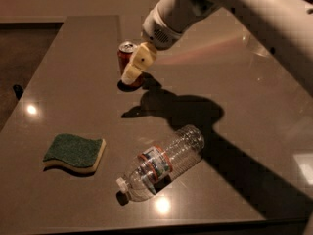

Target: Pick coke can

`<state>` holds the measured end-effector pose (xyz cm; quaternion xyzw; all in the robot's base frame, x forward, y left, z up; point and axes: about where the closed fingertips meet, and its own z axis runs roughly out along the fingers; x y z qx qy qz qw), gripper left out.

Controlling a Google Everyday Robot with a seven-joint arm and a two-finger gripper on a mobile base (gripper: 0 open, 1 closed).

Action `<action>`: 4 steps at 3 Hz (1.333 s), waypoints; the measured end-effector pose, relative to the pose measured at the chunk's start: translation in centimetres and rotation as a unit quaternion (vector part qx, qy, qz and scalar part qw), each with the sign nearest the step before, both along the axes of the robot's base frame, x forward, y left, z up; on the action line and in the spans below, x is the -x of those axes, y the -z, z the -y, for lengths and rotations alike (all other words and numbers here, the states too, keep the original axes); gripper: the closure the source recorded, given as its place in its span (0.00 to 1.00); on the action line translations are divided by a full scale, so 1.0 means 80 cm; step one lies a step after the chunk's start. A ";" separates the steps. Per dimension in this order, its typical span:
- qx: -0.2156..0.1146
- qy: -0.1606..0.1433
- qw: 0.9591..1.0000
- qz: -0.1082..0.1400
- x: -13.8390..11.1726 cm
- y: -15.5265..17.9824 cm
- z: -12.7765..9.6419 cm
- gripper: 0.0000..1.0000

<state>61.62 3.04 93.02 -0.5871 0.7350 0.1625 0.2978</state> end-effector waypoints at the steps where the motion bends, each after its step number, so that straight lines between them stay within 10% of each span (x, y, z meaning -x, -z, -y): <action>1: -0.008 -0.013 1.000 -0.003 -0.007 0.004 -0.027 0.00; 4: -0.008 -0.024 1.000 0.006 -0.019 -0.010 -0.040 0.64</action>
Offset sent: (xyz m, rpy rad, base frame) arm 0.0230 0.0423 -0.0064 0.0091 0.0046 0.0451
